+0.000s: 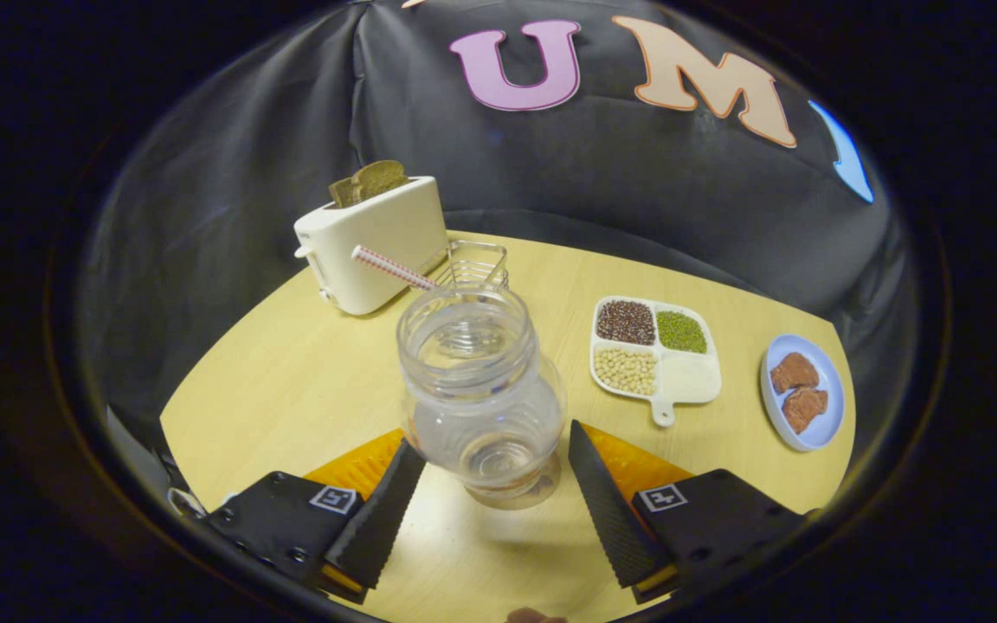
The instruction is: Take the bottle from table, then pour the juice into the cup, finally place the bottle on the coaster
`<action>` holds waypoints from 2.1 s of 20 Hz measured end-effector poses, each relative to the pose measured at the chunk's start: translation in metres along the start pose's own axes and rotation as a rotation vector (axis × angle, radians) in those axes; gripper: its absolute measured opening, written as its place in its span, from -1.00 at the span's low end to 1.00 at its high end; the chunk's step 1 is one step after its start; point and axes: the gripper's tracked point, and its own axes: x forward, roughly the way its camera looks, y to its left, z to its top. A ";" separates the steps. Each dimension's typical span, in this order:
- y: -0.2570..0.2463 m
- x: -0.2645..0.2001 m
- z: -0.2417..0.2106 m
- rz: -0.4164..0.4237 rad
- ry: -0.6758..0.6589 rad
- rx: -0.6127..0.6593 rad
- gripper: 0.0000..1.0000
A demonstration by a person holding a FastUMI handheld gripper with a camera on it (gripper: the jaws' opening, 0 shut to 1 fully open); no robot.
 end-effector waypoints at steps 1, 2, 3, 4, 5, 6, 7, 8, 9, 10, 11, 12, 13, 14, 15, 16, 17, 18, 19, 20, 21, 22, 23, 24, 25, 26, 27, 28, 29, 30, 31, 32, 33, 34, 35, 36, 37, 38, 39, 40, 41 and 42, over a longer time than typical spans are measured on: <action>0.000 -0.003 0.000 -0.003 -0.003 -0.008 1.00; 0.001 -0.005 0.000 -0.005 -0.005 -0.016 1.00; 0.001 -0.007 -0.001 -0.007 -0.007 -0.022 1.00; 0.002 -0.010 -0.001 -0.008 -0.011 -0.027 1.00; 0.003 -0.012 -0.001 -0.011 -0.015 -0.029 1.00; 0.002 -0.016 -0.003 -0.013 -0.015 -0.027 1.00; 0.003 -0.019 -0.006 -0.015 -0.015 -0.023 1.00; 0.002 -0.023 -0.009 -0.020 -0.013 -0.018 1.00; 0.001 -0.027 -0.012 -0.024 -0.014 -0.016 1.00; 0.001 -0.032 -0.014 -0.030 -0.016 -0.015 1.00; -0.001 -0.038 -0.017 -0.036 -0.017 -0.015 1.00; -0.002 -0.043 -0.021 -0.043 -0.017 -0.016 1.00; -0.004 -0.050 -0.023 -0.051 -0.022 -0.016 1.00; -0.006 -0.058 -0.025 -0.060 -0.028 -0.015 1.00; -0.009 -0.065 -0.026 -0.068 -0.033 -0.012 1.00; -0.010 -0.072 -0.028 -0.074 -0.040 -0.007 1.00; -0.013 -0.079 -0.030 -0.082 -0.045 -0.003 1.00; -0.016 -0.087 -0.033 -0.090 -0.049 0.002 1.00; -0.019 -0.095 -0.034 -0.100 -0.057 0.007 1.00; -0.021 -0.103 -0.034 -0.109 -0.064 0.013 1.00; -0.023 -0.111 -0.034 -0.118 -0.073 0.018 1.00; -0.027 -0.120 -0.035 -0.129 -0.081 0.025 1.00; -0.030 -0.128 -0.033 -0.138 -0.094 0.033 1.00; -0.032 -0.137 -0.032 -0.147 -0.106 0.044 1.00; -0.036 -0.144 -0.030 -0.157 -0.119 0.057 1.00; -0.041 -0.153 -0.027 -0.171 -0.132 0.071 1.00; -0.045 -0.162 -0.024 -0.186 -0.147 0.083 1.00; -0.050 -0.171 -0.021 -0.200 -0.164 0.093 1.00; -0.056 -0.181 -0.016 -0.216 -0.182 0.101 1.00; -0.062 -0.190 -0.011 -0.232 -0.201 0.107 1.00; -0.069 -0.200 -0.006 -0.248 -0.217 0.111 1.00; -0.076 -0.209 0.000 -0.264 -0.235 0.115 1.00; -0.084 -0.220 0.008 -0.280 -0.257 0.119 1.00; -0.091 -0.230 0.016 -0.296 -0.280 0.123 1.00; -0.098 -0.242 0.026 -0.312 -0.305 0.125 1.00; -0.106 -0.254 0.035 -0.329 -0.332 0.127 1.00; -0.113 -0.267 0.046 -0.347 -0.360 0.127 1.00; -0.119 -0.281 0.057 -0.363 -0.390 0.126 1.00; -0.125 -0.294 0.069 -0.378 -0.422 0.126 1.00; -0.130 -0.306 0.081 -0.388 -0.454 0.126 1.00; -0.135 -0.317 0.092 -0.396 -0.481 0.128 1.00; -0.139 -0.329 0.101 -0.404 -0.506 0.133 1.00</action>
